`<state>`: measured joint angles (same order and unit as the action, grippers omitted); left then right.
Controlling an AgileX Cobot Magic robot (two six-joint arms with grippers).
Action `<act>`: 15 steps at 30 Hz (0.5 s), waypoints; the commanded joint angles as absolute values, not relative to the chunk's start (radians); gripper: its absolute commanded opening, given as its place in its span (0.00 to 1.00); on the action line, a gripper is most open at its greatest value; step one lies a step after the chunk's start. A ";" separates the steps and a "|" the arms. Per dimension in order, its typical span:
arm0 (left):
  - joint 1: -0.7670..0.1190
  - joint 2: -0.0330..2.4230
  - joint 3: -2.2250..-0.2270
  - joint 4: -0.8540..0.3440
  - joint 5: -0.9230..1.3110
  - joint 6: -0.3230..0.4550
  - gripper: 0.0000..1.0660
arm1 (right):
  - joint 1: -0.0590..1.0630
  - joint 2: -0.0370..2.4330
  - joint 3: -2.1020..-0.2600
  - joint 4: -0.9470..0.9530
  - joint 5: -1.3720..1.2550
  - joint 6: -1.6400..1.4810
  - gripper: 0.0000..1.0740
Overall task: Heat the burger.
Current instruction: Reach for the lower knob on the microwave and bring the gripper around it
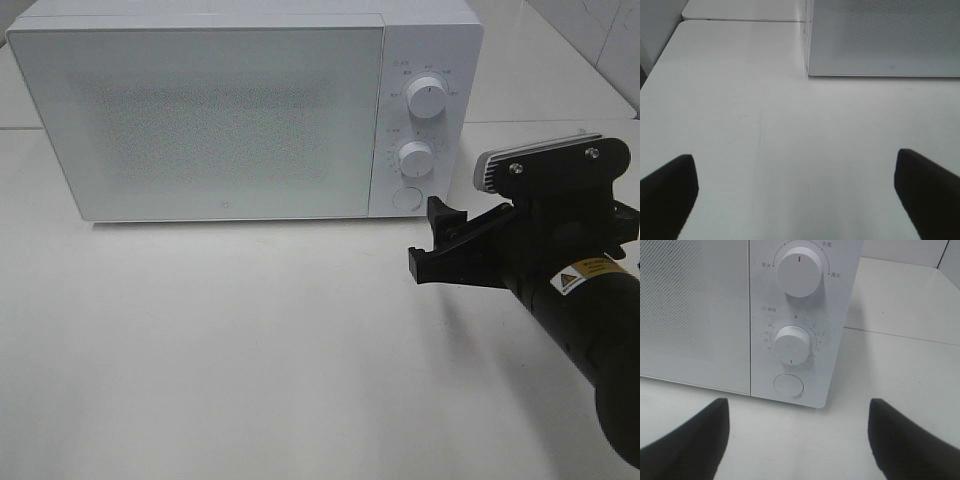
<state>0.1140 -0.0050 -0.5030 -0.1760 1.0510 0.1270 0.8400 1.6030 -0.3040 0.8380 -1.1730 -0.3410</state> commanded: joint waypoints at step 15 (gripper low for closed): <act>0.119 -0.030 -0.501 -0.180 1.040 0.123 0.94 | 0.863 1.768 -0.462 0.886 -1.304 -0.342 0.69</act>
<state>0.1140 -0.0050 -0.5030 -0.1760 1.0510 0.1270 0.8630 1.7490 -0.4260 0.8900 -1.2100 -0.3400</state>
